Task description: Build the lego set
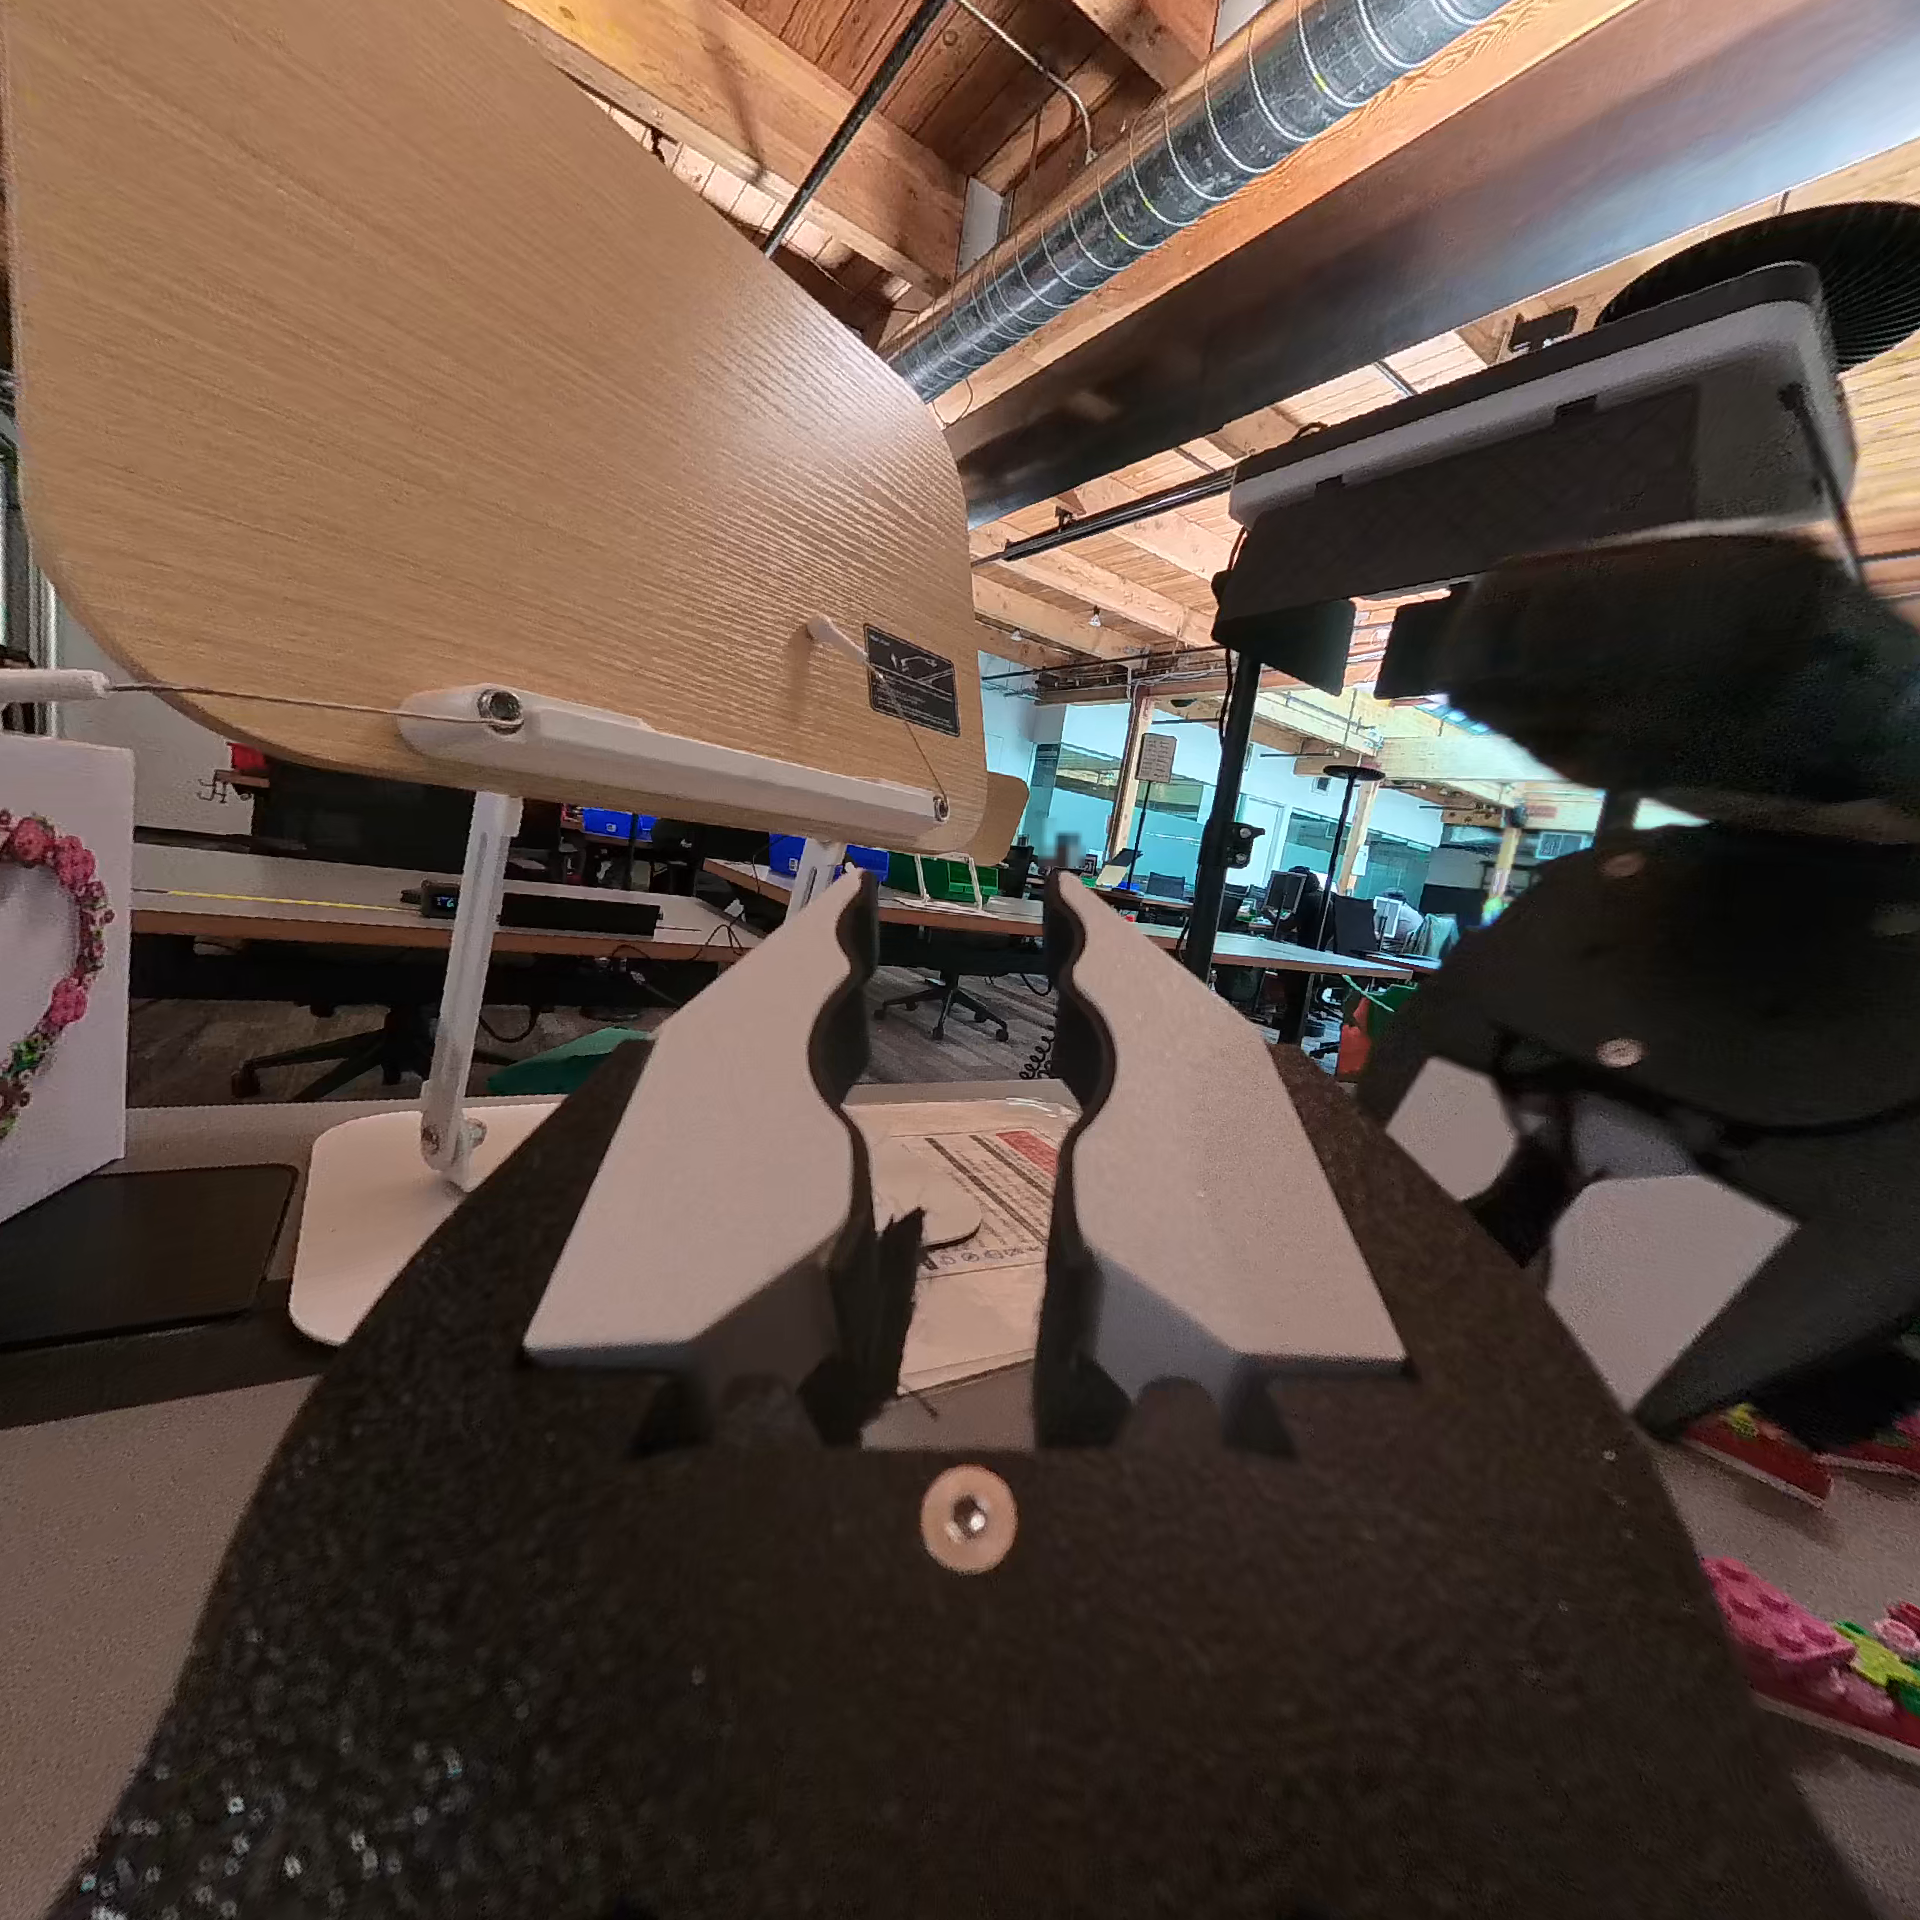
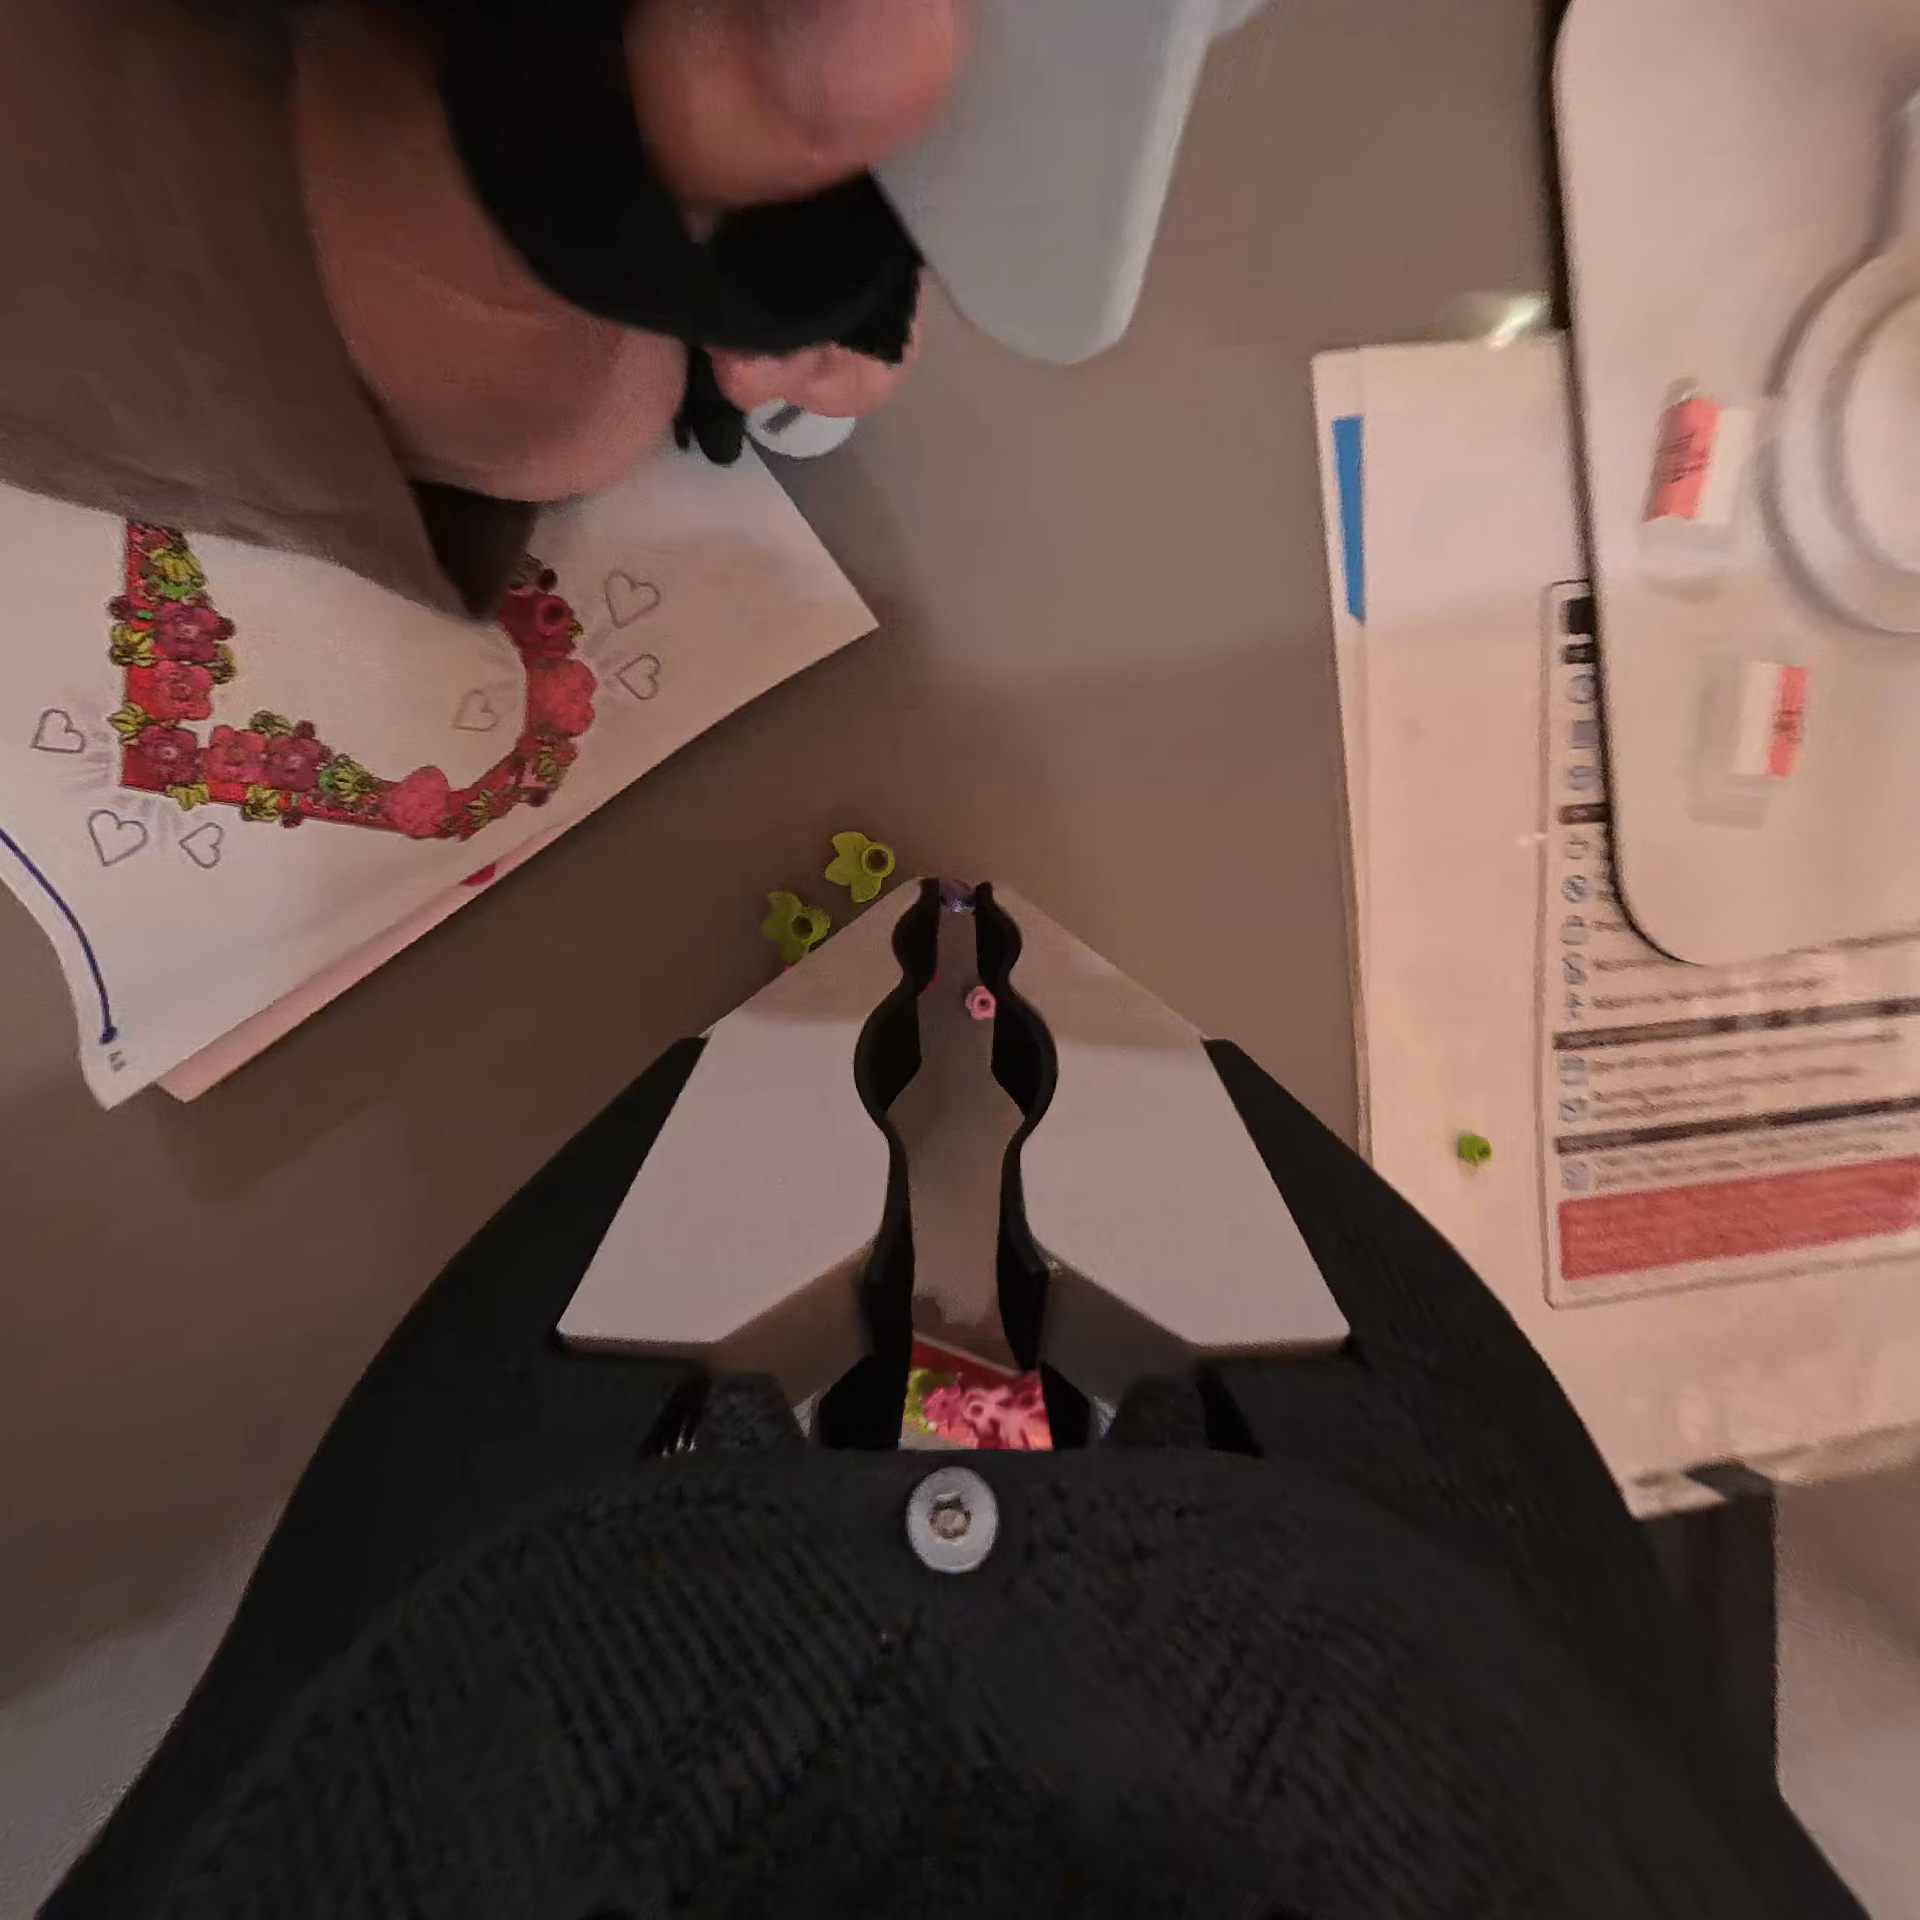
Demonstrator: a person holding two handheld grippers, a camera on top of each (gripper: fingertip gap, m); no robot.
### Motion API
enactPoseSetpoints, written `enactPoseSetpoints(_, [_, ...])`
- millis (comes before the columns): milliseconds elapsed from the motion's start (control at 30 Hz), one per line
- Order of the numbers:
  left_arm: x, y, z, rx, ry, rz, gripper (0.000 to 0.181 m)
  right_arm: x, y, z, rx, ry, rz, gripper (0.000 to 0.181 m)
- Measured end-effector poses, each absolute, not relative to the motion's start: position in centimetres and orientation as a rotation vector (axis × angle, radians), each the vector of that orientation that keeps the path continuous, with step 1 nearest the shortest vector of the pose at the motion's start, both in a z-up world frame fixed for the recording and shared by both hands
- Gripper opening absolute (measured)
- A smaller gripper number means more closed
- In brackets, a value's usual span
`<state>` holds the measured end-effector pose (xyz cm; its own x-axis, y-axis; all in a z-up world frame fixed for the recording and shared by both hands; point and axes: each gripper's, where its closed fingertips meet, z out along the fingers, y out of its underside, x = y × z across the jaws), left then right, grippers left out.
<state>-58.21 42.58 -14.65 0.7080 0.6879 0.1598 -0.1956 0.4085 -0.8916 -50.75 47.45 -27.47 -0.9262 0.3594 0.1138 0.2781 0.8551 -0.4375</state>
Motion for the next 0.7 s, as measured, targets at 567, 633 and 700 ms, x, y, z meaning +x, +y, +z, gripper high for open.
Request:
enactPoseSetpoints(567, [-58.2, 42.6, -14.7, -1.007, -0.565, 0.59, 0.029, -50.4, 49.0, -25.2, -0.64, -2.702, 0.804, 0.045])
enactPoseSetpoints(633, [-58.2, 42.5, -14.6, -1.003, -0.563, 0.588, 0.029, -48.1, 50.3, -23.5, -0.621, -2.649, 0.868, 0.047])
enactPoseSetpoints(700, [-58.2, 42.6, -14.6, -1.003, -0.563, 0.587, 0.029, -44.9, 51.9, -22.3, -0.596, -2.626, 0.92, 0.045])
